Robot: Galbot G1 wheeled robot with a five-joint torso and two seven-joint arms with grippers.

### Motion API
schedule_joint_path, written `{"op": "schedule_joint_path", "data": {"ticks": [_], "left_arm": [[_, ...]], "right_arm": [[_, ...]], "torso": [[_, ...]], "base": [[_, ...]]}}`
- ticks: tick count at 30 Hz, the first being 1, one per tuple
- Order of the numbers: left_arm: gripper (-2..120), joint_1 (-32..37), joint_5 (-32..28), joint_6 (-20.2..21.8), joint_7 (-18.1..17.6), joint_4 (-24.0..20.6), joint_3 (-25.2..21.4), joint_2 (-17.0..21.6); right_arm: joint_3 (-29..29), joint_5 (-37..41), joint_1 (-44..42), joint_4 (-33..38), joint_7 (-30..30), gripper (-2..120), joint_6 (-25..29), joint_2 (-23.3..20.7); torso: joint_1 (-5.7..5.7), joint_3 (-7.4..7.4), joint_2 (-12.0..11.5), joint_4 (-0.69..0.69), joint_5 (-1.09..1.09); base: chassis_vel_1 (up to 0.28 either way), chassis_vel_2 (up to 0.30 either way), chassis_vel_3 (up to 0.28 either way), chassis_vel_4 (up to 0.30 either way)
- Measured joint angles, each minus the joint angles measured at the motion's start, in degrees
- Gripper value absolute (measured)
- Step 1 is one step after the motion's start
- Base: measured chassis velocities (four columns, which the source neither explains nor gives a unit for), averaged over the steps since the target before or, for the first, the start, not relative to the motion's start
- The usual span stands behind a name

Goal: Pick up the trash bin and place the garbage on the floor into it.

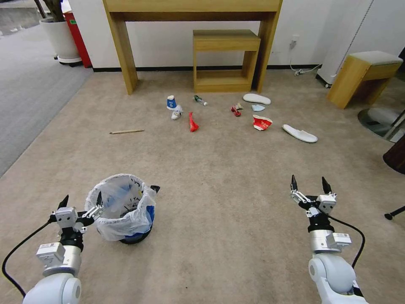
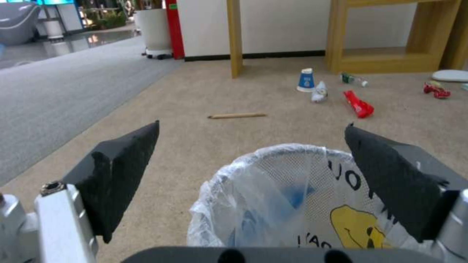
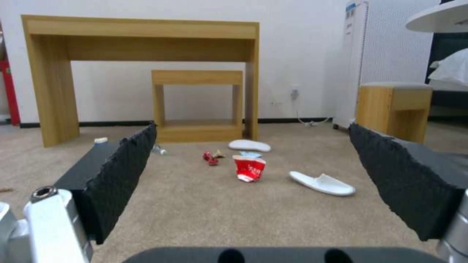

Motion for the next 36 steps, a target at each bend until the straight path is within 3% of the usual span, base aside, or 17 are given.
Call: {"op": "schedule_joint_path", "data": {"ticks": [24, 36], "left_arm": [[100, -0.1, 0.6, -1.1, 0.5, 0.5, 0.4, -0.3], [100, 0.2, 1.1, -2.3, 0.7, 0.5, 0.4, -0.9]], "right_arm": [[0.0, -1.3, 0.3, -0.1, 0.1, 100, -0.5, 0.6], [-0.3, -1.9, 0.2, 0.1, 0.2, 100, -0.6, 0.9]], "torso": [[0.0, 0.0, 0.0, 0.0, 0.0], [0.01, 0.01, 0.0, 0.0, -0.01]], "base": [[0.0, 0.0, 0.0, 0.0], [-0.11, 0.114, 0.109, -0.105]]}}
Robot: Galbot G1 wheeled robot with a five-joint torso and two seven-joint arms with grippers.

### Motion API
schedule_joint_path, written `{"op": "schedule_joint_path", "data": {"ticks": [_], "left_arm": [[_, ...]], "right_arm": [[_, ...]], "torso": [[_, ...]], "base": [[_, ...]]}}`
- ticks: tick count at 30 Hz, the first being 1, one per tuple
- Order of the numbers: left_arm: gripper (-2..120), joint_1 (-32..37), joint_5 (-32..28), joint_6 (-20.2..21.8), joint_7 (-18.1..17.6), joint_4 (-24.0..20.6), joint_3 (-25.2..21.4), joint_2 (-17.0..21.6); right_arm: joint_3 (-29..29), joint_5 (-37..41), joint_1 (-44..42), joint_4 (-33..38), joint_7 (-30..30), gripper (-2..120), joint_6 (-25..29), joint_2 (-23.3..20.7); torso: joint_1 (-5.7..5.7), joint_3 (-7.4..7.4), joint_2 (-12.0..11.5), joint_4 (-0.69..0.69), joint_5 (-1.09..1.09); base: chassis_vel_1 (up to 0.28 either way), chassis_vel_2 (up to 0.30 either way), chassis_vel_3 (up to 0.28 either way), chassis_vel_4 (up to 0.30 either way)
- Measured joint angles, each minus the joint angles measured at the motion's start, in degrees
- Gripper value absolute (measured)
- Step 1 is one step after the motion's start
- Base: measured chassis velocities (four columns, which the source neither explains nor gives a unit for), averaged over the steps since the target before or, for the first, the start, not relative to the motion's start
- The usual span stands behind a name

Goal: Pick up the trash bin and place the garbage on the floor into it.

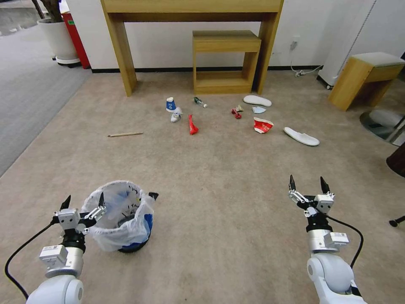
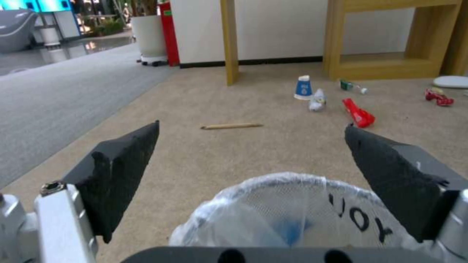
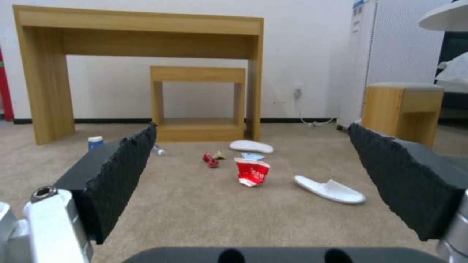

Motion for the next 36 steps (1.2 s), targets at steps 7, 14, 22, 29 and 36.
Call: {"op": "schedule_joint_path", "data": {"ticks": [7, 14, 22, 29, 36], "left_arm": [[100, 0.2, 0.3, -0.2, 0.0, 0.0, 0.0, -0.4], [100, 0.0, 0.4, -0.2, 0.0, -0.1, -0.2, -0.3], [100, -0.2, 0.5, 0.3, -0.1, 0.0, -0.3, 0.1], [100, -0.5, 0.2, 0.4, -0.2, 0.4, -0.3, 0.8], [100, -0.9, 0.3, 0.7, -0.4, 1.1, -0.1, 1.2]], "right_arm": [[-0.3, 0.0, 0.2, -0.2, 0.0, 100, 0.1, 0.0], [-0.6, -0.1, 0.5, -0.6, 0.1, 100, 0.4, 0.0], [-1.2, 0.3, 1.1, -0.9, 0.9, 100, 0.3, 0.1], [-1.4, 0.3, 1.5, -1.2, 0.9, 100, -0.2, 0.4], [-1.8, 0.0, 1.8, -1.4, 1.1, 100, -0.5, 1.0]], "torso": [[0.0, -0.01, 0.0, 0.0, 0.01], [0.0, -0.01, 0.0, 0.0, 0.01], [0.0, -0.01, 0.0, 0.0, 0.01], [-0.01, -0.02, 0.0, 0.0, 0.01], [-0.01, -0.01, 0.0, 0.0, 0.01]], "base": [[-0.097, 0.095, 0.096, -0.104], [-0.091, 0.123, 0.093, -0.101], [-0.075, 0.054, 0.065, -0.056], [0.0, 0.0, 0.0, 0.0], [0.0, 0.0, 0.0, 0.0]]}}
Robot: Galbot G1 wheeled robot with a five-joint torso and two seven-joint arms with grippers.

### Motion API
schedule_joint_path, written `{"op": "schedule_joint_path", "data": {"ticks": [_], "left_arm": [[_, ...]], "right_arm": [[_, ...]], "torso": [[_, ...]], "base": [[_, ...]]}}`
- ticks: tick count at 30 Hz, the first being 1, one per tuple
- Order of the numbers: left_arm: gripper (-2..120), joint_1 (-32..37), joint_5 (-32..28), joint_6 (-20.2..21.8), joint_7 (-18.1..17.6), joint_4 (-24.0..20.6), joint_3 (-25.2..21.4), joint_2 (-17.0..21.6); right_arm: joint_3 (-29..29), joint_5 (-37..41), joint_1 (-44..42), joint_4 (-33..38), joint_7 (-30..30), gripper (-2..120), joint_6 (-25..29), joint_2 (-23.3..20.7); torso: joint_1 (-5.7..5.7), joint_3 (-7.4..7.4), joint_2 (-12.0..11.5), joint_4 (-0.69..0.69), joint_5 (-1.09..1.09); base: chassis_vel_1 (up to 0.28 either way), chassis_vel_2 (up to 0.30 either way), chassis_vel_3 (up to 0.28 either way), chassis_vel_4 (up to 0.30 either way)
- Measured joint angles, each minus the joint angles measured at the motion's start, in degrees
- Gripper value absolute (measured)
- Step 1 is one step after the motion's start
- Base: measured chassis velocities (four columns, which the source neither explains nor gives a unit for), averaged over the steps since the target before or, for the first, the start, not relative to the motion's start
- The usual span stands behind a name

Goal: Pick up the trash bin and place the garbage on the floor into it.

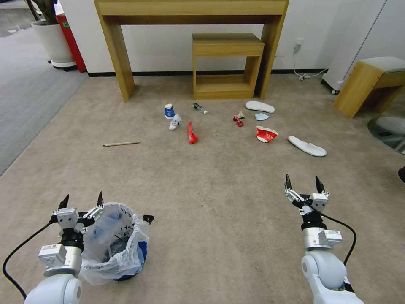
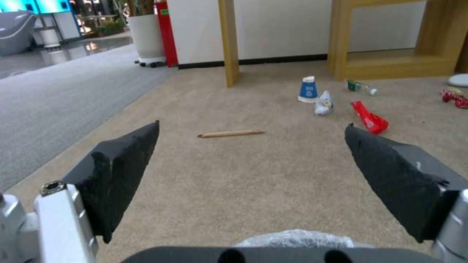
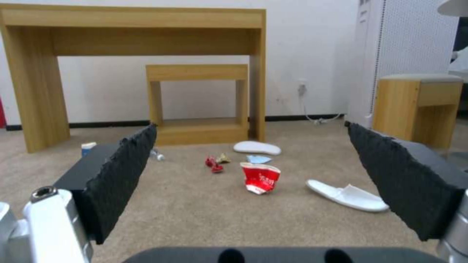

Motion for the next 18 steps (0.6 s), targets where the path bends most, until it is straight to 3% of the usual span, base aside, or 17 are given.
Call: {"op": "schedule_joint_path", "data": {"ticks": [10, 13, 18], "left_arm": [[100, 0.6, -1.0, 4.6, -3.3, -0.3, 0.2, 2.4], [100, 1.8, -5.5, 9.3, -5.0, -2.0, -0.4, 5.1], [100, 2.5, -9.2, 11.6, -6.0, -3.2, -1.2, 7.6]], "right_arm": [[-0.1, 1.1, -0.3, -0.1, 0.9, 100, 0.1, -0.6], [-0.1, 1.6, -0.3, -0.2, 0.9, 100, 0.1, -1.1], [-0.3, 1.4, -0.6, -0.3, 1.0, 100, -0.1, -0.9]], "torso": [[0.0, 0.0, 0.0, 0.0, -0.01], [0.0, 0.0, 0.0, 0.0, 0.0], [0.0, 0.0, 0.0, 0.0, 0.0]], "base": [[0.0, 0.0, 0.0, 0.0], [0.0, 0.0, 0.0, 0.0], [0.0, 0.0, 0.0, 0.0]]}}
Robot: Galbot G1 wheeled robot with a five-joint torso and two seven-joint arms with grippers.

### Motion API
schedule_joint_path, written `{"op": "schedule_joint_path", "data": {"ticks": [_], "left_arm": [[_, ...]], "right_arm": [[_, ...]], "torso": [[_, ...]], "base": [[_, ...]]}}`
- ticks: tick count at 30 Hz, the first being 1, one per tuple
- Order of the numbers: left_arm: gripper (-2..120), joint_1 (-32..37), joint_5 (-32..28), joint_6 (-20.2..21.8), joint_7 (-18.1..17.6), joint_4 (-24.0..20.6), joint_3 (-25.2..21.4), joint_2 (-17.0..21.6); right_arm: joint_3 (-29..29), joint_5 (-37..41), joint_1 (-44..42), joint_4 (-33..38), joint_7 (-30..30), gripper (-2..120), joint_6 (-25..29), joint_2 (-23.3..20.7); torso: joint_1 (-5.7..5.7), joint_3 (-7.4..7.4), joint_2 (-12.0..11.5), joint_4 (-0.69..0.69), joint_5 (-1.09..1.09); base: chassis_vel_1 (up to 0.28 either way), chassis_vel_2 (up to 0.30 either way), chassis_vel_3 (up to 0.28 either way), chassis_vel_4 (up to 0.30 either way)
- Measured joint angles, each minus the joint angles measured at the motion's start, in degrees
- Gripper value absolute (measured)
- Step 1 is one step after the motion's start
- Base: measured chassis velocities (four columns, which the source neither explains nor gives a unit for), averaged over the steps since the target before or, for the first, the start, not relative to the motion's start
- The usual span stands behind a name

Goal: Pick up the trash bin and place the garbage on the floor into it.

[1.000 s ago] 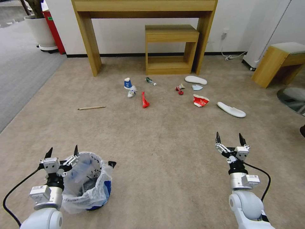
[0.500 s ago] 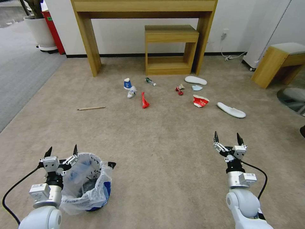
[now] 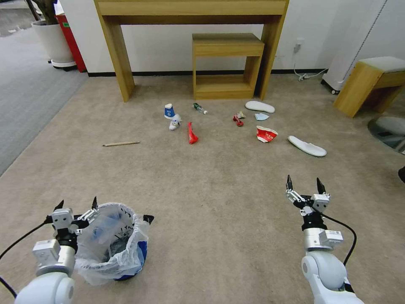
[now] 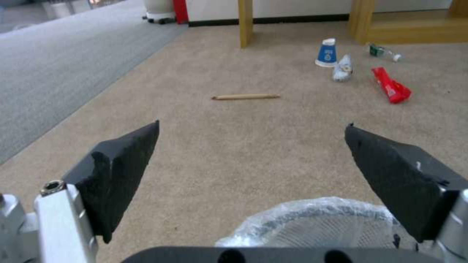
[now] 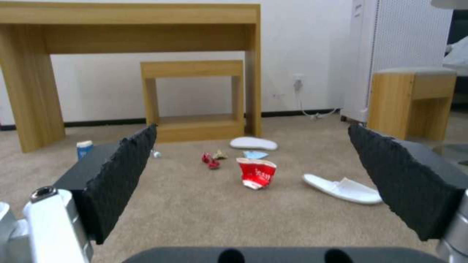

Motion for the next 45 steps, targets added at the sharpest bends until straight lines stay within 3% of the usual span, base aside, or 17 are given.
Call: {"op": "schedule_joint_path", "data": {"ticks": [5, 8, 10, 16, 18, 23, 26, 34, 45], "left_arm": [[100, 1.7, -2.8, 2.0, -1.2, -1.2, -0.9, 2.6], [100, 3.5, -6.2, 4.8, -3.6, -3.1, -1.5, 4.9], [100, 4.7, -10.0, 8.8, -7.7, -5.7, -2.3, 6.8], [100, 5.7, -16.1, 15.7, -13.3, -9.2, -2.9, 8.8], [100, 6.5, -19.6, 20.2, -16.0, -10.8, -2.9, 9.7], [100, 7.6, -22.7, 24.1, -19.2, -11.7, -3.1, 11.2], [100, 8.3, -27.2, 28.8, -23.6, -12.2, -2.9, 12.6], [100, 8.7, -32.6, 32.7, -29.6, -11.3, -1.8, 13.3], [100, 8.7, -38.6, 32.8, -34.6, -9.6, -0.8, 13.8]], "right_arm": [[-0.1, -0.5, -0.5, 0.0, 0.2, 100, -0.2, 0.0], [0.1, -0.5, -0.9, 0.0, 0.2, 100, -0.2, -0.3], [0.5, -0.3, -1.2, 0.0, 0.2, 100, 0.1, -0.5], [0.6, -0.2, -1.5, 0.0, 0.2, 100, 0.3, -0.5], [0.6, -0.1, -1.5, 0.1, 0.2, 100, 0.3, -0.5], [0.6, 0.2, -1.5, 0.4, 0.2, 100, 0.3, -0.7], [0.7, 0.5, -1.6, 0.5, 0.2, 100, 0.3, -1.0], [0.7, 0.7, -1.8, 0.9, 0.2, 100, 0.3, -0.7], [0.6, 0.5, -1.8, 0.9, 0.1, 100, 0.3, -0.4]], "torso": [[0.0, 0.0, 0.0, 0.0, -0.01], [0.0, 0.0, 0.0, 0.0, -0.01], [0.0, 0.0, 0.0, 0.0, 0.01], [0.0, 0.0, 0.0, 0.0, 0.0], [0.0, 0.0, 0.0, 0.0, 0.01], [0.0, 0.0, 0.0, 0.01, 0.0], [0.0, 0.0, 0.0, 0.0, 0.0], [0.0, 0.0, 0.0, 0.0, 0.0], [0.0, 0.0, 0.0, 0.0, 0.0]], "base": [[0.0, 0.0, 0.0, 0.0], [0.0, 0.0, 0.0, 0.0], [0.0, 0.0, 0.0, 0.0], [0.0, 0.0, 0.0, 0.0], [0.0, 0.0, 0.0, 0.0], [0.0, 0.0, 0.0, 0.0], [0.0, 0.0, 0.0, 0.0], [0.0, 0.0, 0.0, 0.0], [0.0, 0.0, 0.0, 0.0]]}}
